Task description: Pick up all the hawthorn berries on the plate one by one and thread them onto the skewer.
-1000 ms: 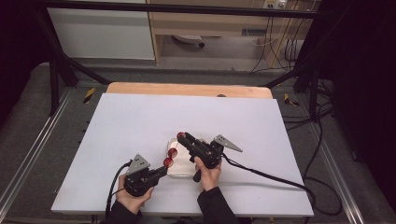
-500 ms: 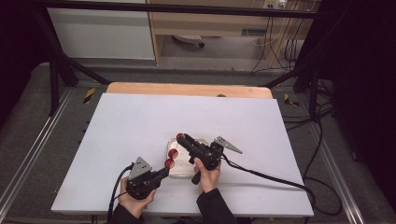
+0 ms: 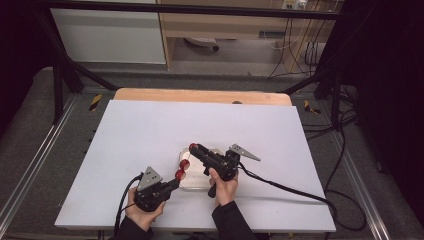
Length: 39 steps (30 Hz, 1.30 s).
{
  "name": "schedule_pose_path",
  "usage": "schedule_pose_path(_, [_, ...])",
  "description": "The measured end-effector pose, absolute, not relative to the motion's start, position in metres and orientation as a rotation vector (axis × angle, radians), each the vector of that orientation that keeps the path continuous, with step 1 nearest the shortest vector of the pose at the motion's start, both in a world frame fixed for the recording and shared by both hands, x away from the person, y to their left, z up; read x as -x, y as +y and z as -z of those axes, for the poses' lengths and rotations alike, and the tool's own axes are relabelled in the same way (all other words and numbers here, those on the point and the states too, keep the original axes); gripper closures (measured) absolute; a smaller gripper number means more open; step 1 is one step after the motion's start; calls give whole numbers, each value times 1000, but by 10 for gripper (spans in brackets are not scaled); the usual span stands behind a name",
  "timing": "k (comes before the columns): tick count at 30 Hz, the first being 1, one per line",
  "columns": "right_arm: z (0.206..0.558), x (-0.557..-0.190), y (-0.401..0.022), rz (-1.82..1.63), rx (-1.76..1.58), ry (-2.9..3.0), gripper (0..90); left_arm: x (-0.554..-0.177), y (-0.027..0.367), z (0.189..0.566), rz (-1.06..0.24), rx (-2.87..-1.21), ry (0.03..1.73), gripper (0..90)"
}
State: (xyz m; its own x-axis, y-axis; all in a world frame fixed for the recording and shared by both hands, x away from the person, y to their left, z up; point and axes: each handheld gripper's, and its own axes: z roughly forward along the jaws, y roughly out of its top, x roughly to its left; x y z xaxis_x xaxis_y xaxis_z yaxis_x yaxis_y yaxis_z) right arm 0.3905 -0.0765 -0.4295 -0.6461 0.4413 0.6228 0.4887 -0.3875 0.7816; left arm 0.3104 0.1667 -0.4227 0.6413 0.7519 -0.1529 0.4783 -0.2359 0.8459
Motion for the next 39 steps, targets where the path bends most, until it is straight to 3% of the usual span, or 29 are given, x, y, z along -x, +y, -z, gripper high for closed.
schedule_pose_path(39, [432,-385,-76,2111,1232,-1885,633,-316,167,423,-321,-1948,960,886])
